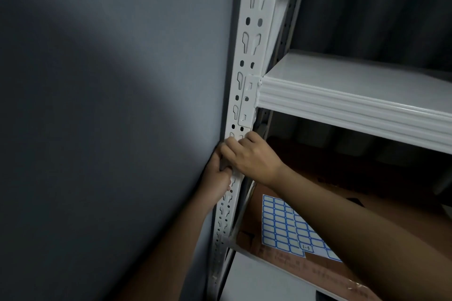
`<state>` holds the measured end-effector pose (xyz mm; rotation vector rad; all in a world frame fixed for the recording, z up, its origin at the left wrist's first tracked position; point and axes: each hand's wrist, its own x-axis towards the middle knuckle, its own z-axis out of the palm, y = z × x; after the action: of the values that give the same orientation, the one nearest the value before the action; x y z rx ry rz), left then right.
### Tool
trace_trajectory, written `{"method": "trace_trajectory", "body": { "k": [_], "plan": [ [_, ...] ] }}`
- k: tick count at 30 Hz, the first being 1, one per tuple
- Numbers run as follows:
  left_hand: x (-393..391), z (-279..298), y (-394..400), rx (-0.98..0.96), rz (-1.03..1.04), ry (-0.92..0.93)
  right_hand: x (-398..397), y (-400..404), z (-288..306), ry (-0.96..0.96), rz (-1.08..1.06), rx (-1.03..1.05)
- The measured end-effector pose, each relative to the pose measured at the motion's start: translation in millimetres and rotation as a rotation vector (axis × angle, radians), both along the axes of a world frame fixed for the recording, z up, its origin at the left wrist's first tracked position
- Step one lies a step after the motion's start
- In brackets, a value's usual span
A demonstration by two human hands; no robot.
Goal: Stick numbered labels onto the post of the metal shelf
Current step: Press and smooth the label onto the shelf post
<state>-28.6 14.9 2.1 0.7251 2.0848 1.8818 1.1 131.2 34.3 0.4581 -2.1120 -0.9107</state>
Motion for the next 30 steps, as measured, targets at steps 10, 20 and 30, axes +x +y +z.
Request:
{"method": "trace_trajectory", "body": {
  "k": [10, 20, 30],
  "plan": [
    [-1.5, -2.5, -0.8, 0.013, -0.029, -0.009, 2.3, -6.6, 3.4, -0.008, -0.026, -0.069],
    [-4.4, -16.0, 1.4, -0.071, 0.026, -0.012, 34.3, 4.4, -17.2, 0.127, 0.131, -1.478],
    [11.1, -8.7, -3.9, -0.222, 0.392, 0.49, 13.1, -13.5, -48.7, -0.214, 0.418, -2.128]
  ]
}}
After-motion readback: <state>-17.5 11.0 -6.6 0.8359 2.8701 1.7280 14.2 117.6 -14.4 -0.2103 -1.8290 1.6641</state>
